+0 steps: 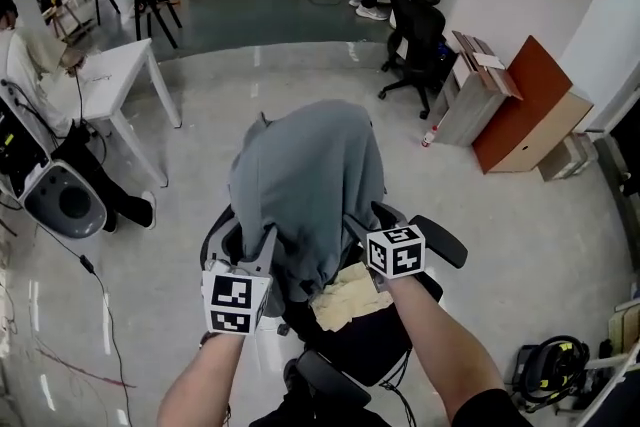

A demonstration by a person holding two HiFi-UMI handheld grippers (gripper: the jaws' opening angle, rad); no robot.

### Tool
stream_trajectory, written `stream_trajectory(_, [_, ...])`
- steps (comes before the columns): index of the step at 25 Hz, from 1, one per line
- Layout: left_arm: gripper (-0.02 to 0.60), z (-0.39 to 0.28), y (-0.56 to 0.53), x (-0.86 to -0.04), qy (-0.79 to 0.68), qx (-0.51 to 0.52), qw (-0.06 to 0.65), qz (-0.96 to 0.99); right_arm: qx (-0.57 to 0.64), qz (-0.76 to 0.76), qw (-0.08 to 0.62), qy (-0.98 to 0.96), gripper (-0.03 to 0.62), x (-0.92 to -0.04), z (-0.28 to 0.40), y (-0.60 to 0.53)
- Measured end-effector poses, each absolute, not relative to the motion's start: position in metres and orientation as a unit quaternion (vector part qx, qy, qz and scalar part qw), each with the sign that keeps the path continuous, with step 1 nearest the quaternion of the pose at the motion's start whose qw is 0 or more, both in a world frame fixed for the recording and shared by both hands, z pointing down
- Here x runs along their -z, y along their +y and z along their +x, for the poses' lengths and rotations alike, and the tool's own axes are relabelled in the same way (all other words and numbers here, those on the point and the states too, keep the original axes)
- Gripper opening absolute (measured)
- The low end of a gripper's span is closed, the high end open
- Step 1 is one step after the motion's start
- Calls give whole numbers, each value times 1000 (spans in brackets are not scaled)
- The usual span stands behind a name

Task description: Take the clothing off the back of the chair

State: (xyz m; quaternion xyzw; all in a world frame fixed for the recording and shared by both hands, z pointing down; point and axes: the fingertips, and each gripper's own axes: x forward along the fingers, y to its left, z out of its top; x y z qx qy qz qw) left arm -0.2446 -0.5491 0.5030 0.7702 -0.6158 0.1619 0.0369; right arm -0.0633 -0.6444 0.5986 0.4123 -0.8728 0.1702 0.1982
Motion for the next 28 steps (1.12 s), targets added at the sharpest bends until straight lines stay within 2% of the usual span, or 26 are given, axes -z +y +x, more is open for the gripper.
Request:
stream_trajectory(6, [176, -233, -581, -515, -618, -171, 45, 766, -176, 442, 188, -860, 298, -599, -29, -686])
stream_trajectory(11, [215, -232, -585, -536, -630, -183, 56, 752, -195, 455, 151, -856, 298, -596, -11, -722])
stream_trajectory(12, [208, -233, -590, -535, -631, -192, 55, 750, -203, 455, 139, -856, 298, -594, -10, -732])
stream_trajectory(13, [161, -234, -594, -534, -631, -204, 51, 747, -211, 455, 126, -856, 298, -592, -9, -742])
stream_trajectory(14, [156, -235, -598, -532, -629, -216, 45, 745, -219, 455, 114, -856, 294, -589, -10, -751])
stream_trajectory(17, [139, -232, -597, -529, -619, -235, 36, 748, -233, 446, 94, -859, 131, -579, -14, -761])
stream_trajectory(18, [134, -231, -594, -528, -616, -231, 39, 752, -229, 444, 96, -861, 50, -575, -15, -759])
stream_trajectory(19, [127, -230, -590, -526, -612, -224, 44, 757, -218, 441, 100, -865, 21, -571, -15, -757])
stream_trajectory(22, [98, -228, -579, -516, -602, -207, 52, 769, -175, 446, 110, -871, 18, -546, -8, -746])
stream_trajectory(25, [37, -229, -572, -500, -600, -188, 40, 776, -154, 469, 84, -865, 17, -505, 8, -740])
stream_trajectory(28, [34, -225, -568, -472, -598, -163, 18, 785, -130, 490, 53, -860, 17, -454, 26, -731])
